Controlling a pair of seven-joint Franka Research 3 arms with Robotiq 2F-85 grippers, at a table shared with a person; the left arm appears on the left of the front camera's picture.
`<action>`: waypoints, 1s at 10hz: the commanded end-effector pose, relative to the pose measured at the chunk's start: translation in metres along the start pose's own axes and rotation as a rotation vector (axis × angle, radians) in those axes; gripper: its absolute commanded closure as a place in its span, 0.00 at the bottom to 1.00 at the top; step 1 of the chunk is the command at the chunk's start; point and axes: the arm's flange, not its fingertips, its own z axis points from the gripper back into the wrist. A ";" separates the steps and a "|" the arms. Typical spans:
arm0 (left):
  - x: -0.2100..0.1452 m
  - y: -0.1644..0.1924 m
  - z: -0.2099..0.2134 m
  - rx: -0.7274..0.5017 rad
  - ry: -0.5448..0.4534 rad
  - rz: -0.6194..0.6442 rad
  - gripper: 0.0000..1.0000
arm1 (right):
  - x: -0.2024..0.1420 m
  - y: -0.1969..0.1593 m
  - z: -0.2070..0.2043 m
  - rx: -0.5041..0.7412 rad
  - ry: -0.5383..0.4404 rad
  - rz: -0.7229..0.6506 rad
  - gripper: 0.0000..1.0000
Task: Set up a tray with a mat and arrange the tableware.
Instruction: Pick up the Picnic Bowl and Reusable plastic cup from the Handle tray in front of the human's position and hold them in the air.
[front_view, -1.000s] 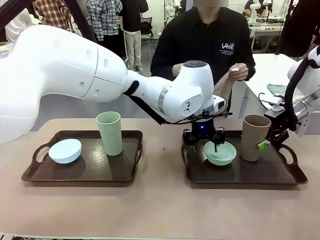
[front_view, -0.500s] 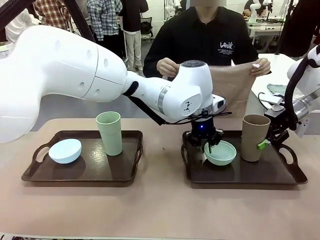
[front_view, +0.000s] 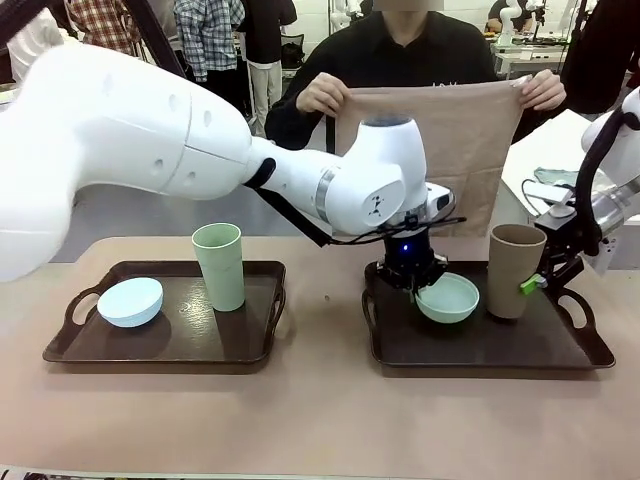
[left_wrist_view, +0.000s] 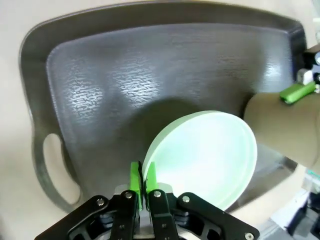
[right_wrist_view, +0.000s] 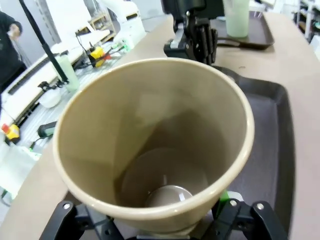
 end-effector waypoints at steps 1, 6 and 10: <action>-0.023 -0.009 0.086 -0.011 -0.032 -0.058 1.00 | 0.059 0.053 0.025 -0.067 -0.021 0.033 1.00; -0.072 -0.055 0.264 0.130 -0.250 -0.136 1.00 | 0.198 0.184 0.070 -0.197 0.043 0.250 1.00; -0.074 -0.045 0.269 0.086 -0.224 -0.153 1.00 | 0.196 0.179 0.081 -0.164 0.042 0.224 1.00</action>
